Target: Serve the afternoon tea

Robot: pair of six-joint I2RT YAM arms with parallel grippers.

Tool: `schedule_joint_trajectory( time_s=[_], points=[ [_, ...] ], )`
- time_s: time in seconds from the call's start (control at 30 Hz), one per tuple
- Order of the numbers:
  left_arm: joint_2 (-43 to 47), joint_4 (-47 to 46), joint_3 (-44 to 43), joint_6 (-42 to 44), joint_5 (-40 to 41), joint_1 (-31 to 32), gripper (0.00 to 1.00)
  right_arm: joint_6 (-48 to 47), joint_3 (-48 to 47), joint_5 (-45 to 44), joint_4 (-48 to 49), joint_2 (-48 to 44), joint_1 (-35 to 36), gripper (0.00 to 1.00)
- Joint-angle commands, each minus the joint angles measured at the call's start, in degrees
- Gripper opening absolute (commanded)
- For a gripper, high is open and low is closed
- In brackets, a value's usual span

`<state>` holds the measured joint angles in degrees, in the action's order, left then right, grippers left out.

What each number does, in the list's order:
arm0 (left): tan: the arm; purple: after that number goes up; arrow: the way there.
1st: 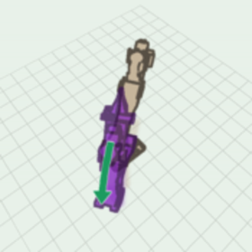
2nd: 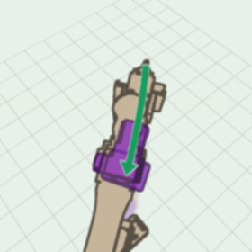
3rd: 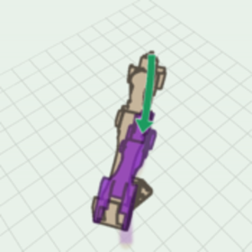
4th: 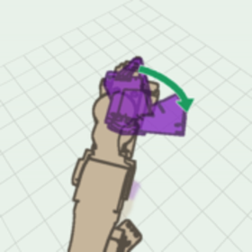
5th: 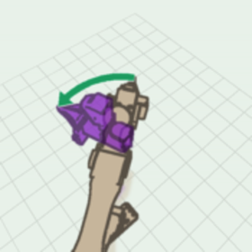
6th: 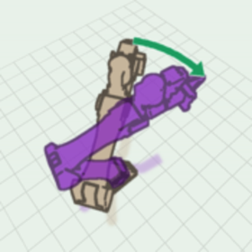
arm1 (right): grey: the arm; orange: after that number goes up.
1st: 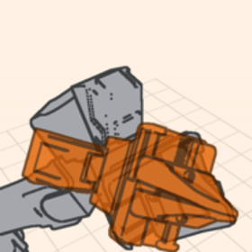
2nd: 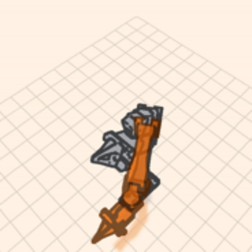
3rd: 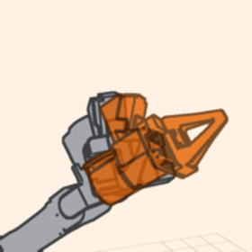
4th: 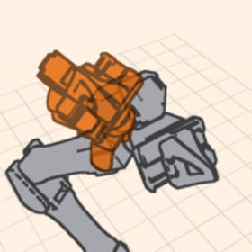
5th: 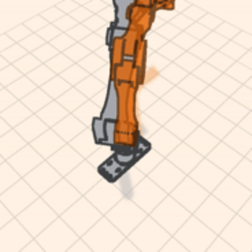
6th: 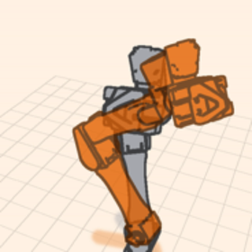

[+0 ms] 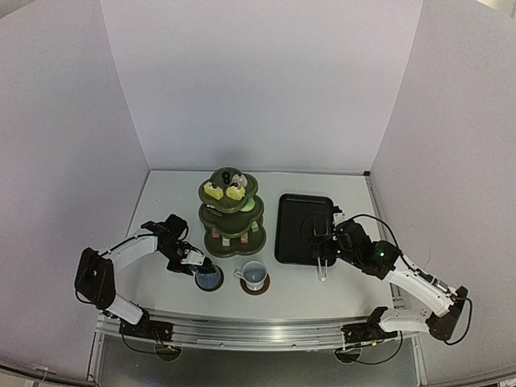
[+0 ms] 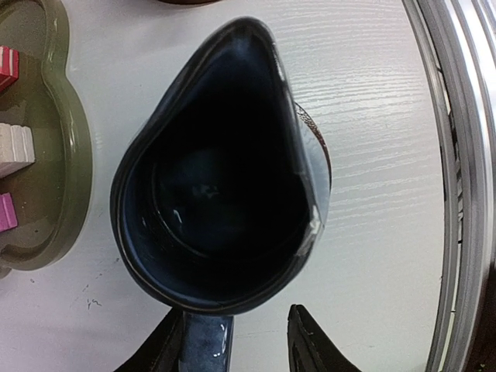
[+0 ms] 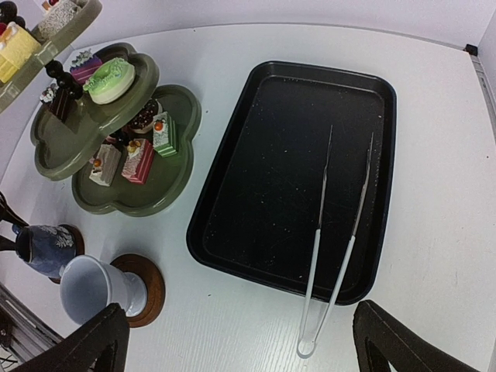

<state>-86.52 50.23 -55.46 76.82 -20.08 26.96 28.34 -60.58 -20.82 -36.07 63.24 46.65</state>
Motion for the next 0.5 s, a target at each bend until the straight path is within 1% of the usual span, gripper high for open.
schedule_joint_trajectory(
  time_s=[0.0, 0.27, 0.47],
  points=[
    [2.4, 2.6, -0.1, -1.7, 0.5, 0.1, 0.43, 0.4, 0.2, -0.6, 0.3, -0.8, 0.1, 0.98],
    [2.9, 3.4, 0.4, -2.9, 0.7, 0.1, 0.42, 0.4, 0.3, -0.6, 0.3, -1.1, 0.1, 0.98],
    [2.8, 2.9, 0.0, -7.1, 0.3, 0.1, 0.41, 0.6, 0.4, -0.7, 0.3, -1.3, 0.1, 0.98]
  ],
)
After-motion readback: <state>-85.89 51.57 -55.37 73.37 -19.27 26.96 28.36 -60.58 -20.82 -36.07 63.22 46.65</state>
